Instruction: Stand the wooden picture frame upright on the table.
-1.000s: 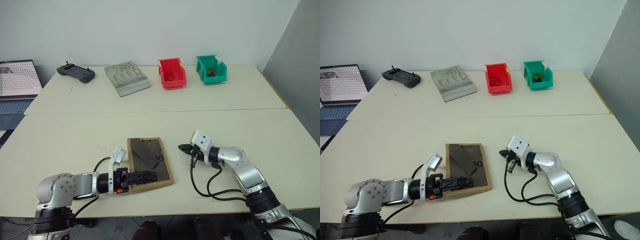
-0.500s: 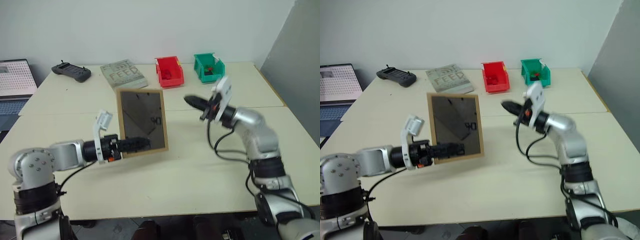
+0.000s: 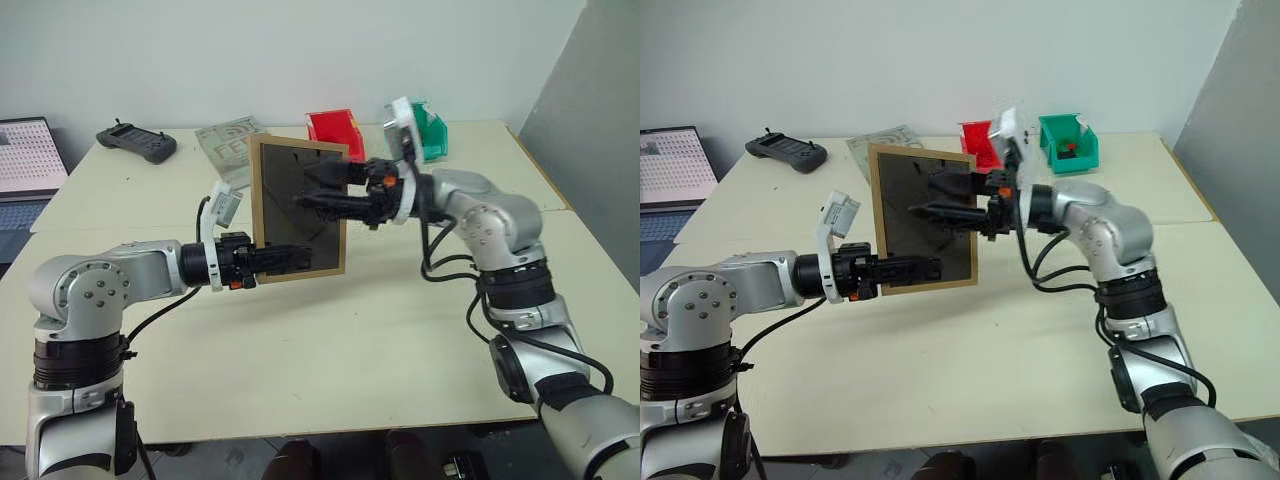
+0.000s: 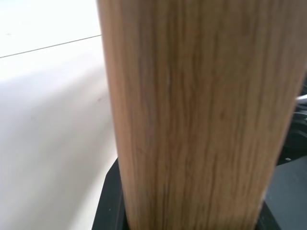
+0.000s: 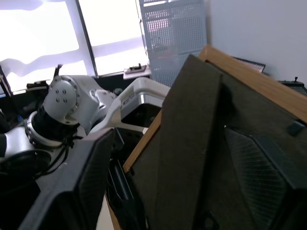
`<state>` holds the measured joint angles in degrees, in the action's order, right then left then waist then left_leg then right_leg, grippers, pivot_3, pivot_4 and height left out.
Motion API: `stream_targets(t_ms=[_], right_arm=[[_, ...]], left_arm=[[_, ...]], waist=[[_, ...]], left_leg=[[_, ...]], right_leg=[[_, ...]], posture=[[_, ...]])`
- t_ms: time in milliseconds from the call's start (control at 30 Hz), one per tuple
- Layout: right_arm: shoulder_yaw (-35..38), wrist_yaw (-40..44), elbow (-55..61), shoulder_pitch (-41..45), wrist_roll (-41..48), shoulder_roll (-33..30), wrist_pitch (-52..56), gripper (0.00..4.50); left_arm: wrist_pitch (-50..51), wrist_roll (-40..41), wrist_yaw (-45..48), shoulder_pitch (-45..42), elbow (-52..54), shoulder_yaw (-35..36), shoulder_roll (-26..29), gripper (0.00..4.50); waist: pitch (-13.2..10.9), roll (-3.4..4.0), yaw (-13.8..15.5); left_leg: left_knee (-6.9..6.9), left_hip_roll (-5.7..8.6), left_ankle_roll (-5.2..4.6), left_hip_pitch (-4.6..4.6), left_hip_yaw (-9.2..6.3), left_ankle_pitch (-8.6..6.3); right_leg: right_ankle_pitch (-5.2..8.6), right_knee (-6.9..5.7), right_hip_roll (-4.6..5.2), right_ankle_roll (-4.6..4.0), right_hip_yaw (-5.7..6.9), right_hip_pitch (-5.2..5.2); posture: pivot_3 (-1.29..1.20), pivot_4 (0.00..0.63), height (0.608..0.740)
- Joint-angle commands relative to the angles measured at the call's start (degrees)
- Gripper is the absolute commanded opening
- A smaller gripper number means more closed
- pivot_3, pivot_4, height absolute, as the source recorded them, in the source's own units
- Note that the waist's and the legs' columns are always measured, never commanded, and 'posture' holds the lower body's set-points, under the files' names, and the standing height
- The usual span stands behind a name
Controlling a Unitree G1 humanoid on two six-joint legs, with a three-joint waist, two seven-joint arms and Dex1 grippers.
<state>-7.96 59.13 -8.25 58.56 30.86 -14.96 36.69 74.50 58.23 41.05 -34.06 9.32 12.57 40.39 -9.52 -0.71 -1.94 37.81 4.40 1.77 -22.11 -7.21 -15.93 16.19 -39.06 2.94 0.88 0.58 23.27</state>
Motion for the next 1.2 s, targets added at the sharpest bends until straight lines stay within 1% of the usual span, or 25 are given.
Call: stream_targets(t_ms=[33,133,233,367,433,500,533,567,600,633,667,700,733,767,800,867,933,1033,1100,1200], right_arm=[[-0.7,0.1,1.6,1.9,-0.8,1.0,-1.2,4.48],[0.0,2.2,6.7,0.3,2.8,-0.1,2.2,4.48],[1.7,4.3,12.1,-1.8,8.3,-3.5,8.9,4.48],[4.7,3.9,15.8,-3.7,12.9,-7.7,14.4,4.48],[5.4,3.0,16.7,-4.7,12.6,-9.6,14.6,4.48],[5.7,2.1,16.1,-6.2,9.1,-12.1,11.3,4.48],[5.6,1.5,15.7,-7.0,6.4,-12.9,7.8,4.48],[5.2,1.0,14.4,-8.6,1.6,-14.4,0.9,4.48],[4.2,0.7,12.5,-11.0,-5.6,-16.2,-11.5,4.48],[3.4,0.6,11.1,-12.6,-10.7,-17.5,-20.5,4.48],[1.9,-0.9,7.8,-14.3,-18.2,-19.2,-34.6,4.48],[-0.1,-4.4,3.1,-15.3,-26.8,-21.4,-50.4,4.48],[-0.7,-9.5,-2.4,-15.2,-33.7,-22.0,-64.9,4.48],[-1.0,-13.6,-7.1,-14.7,-38.5,-22.3,-75.6,4.48],[-1.2,-17.3,-11.0,-13.8,-41.9,-22.0,-82.6,4.48],[-1.5,-28.9,-17.2,-11.1,-53.2,-20.7,-95.1,4.48],[-2.2,-39.6,-21.4,-8.6,-63.9,-19.5,-101.9,4.48],[-3.8,-53.8,-24.1,-4.7,-75.3,-16.1,-104.2,4.48],[-5.7,-60.2,-25.6,-2.5,-80.7,-14.9,-104.5,4.48],[-9.6,-67.3,-27.9,0.5,-86.6,-14.0,-104.3,4.48]], left_arm=[[-2.2,0.6,1.5,-1.8,1.6,0.7,0.5,0.85],[-2.5,0.0,1.7,-0.7,1.4,0.9,0.9,0.85],[-2.0,0.6,2.1,0.8,2.0,1.6,1.5,0.85],[-0.1,3.4,1.4,2.0,2.6,3.4,1.6,0.85],[0.8,4.5,1.1,2.6,2.9,3.8,1.8,0.85],[2.4,6.7,-0.1,2.9,2.5,4.9,1.0,0.85],[3.3,7.9,-1.0,2.9,2.1,5.6,0.5,0.85],[5.1,9.7,-2.6,2.7,1.2,6.5,0.0,0.85],[7.8,12.5,-4.0,2.6,0.1,7.5,-0.3,0.85],[9.8,14.6,-5.2,2.6,-0.7,8.3,-0.4,0.85],[12.0,17.3,-6.7,2.6,-1.9,9.0,-0.6,0.85],[13.8,21.0,-8.6,2.6,-3.7,9.3,-0.6,0.85],[14.4,26.7,-11.2,2.5,-6.4,8.8,-0.2,0.85],[14.3,31.7,-13.7,2.6,-8.3,8.1,0.4,0.85],[13.1,36.6,-16.5,2.8,-9.8,7.0,1.1,0.85],[9.3,46.0,-22.7,3.8,-11.1,3.4,2.9,0.85],[5.9,52.8,-26.8,5.1,-10.7,0.2,4.6,0.85],[4.1,54.8,-27.8,7.3,-7.7,-2.9,4.8,0.85],[3.3,54.8,-27.4,8.5,-6.1,-4.1,4.8,0.85],[2.2,54.8,-26.2,9.8,-4.1,-5.2,5.2,0.85]], waist=[[0.0,0.00,0.0],[0.0,0.00,0.0],[0.0,0.00,0.1],[0.0,-0.01,0.1],[0.0,-0.01,0.2],[0.0,-0.01,0.2],[0.0,-0.02,0.2],[0.0,-0.02,0.2],[0.0,-0.02,0.2],[0.0,-0.04,0.2],[0.0,-0.05,0.2],[0.0,-0.08,0.3],[0.0,-0.08,0.2],[0.0,-0.09,0.2],[0.0,-0.11,0.1],[-0.1,-0.18,-0.4],[-0.1,-0.18,-0.9],[-0.1,-0.18,-1.3],[-0.1,-0.19,-1.3],[-0.1,-0.23,-1.3]], left_leg=[[0.00,0.00,0.00,0.00,0.00,0.00],[0.02,0.00,0.00,-0.02,-0.01,0.00],[0.02,-0.01,0.00,-0.03,-0.03,0.00],[0.02,0.00,-0.01,-0.04,-0.04,-0.01],[0.03,-0.01,-0.03,-0.04,-0.05,-0.01],[0.03,-0.02,-0.04,-0.04,-0.05,-0.02],[0.03,-0.01,-0.04,-0.04,-0.04,-0.02],[0.04,-0.01,-0.04,-0.04,-0.04,-0.02],[0.05,0.00,-0.04,-0.04,-0.03,-0.02],[0.05,0.00,-0.04,-0.04,-0.02,-0.02],[0.06,0.00,-0.04,-0.04,-0.01,-0.02],[0.06,0.01,-0.04,-0.04,0.01,-0.02],[0.11,0.02,-0.04,-0.04,0.04,-0.02],[0.11,0.03,-0.03,-0.03,0.12,-0.01],[0.12,0.03,-0.03,0.01,0.15,-0.01],[0.11,-0.01,0.01,0.08,0.17,0.00],[0.07,-0.04,0.03,0.13,0.28,0.01],[0.06,-0.01,0.05,0.18,0.32,0.03],[0.06,-0.01,0.07,0.21,0.33,0.04],[0.07,0.00,0.09,0.24,0.35,0.05]], right_leg=[[0.00,0.00,0.00,0.00,0.00,0.00],[0.00,0.00,0.00,0.00,0.00,0.01],[0.00,0.01,0.00,0.00,0.02,0.01],[0.00,0.03,0.02,0.00,0.02,0.00],[0.00,0.00,0.01,0.00,0.03,0.00],[0.00,-0.02,0.01,0.01,0.04,0.00],[0.00,-0.02,0.01,0.01,0.04,0.00],[0.00,-0.01,0.01,0.01,0.04,-0.01],[0.00,-0.01,0.01,0.01,0.03,-0.01],[0.00,-0.01,0.01,0.02,0.03,-0.01],[0.01,0.00,0.01,0.03,0.04,-0.02],[0.00,0.01,0.01,0.05,0.03,-0.03],[0.02,-0.02,0.01,0.08,0.03,-0.03],[0.00,-0.05,0.01,0.10,-0.02,0.00],[0.01,-0.08,0.01,0.11,-0.04,0.00],[0.00,-0.13,-0.02,0.10,-0.09,0.01],[0.00,-0.29,-0.04,0.08,-0.23,0.08],[0.01,-0.44,-0.14,0.07,-0.51,0.21],[0.01,-0.46,-0.27,0.06,-0.72,0.27],[0.00,-0.51,-0.47,0.05,-1.06,0.37]], posture=[[0.00,0.150,0.740],[0.00,0.150,0.740],[0.00,0.150,0.740],[0.00,0.150,0.740],[0.00,0.150,0.740],[0.00,0.150,0.740],[0.00,0.150,0.740],[0.00,0.150,0.740],[0.00,0.150,0.740],[0.00,0.150,0.740],[0.00,0.150,0.740],[0.00,0.150,0.740],[0.00,0.150,0.740],[0.00,0.150,0.740],[0.00,0.150,0.740],[0.00,0.150,0.740],[0.00,0.150,0.740],[0.00,0.150,0.740],[0.00,0.150,0.740],[0.00,0.150,0.740]])
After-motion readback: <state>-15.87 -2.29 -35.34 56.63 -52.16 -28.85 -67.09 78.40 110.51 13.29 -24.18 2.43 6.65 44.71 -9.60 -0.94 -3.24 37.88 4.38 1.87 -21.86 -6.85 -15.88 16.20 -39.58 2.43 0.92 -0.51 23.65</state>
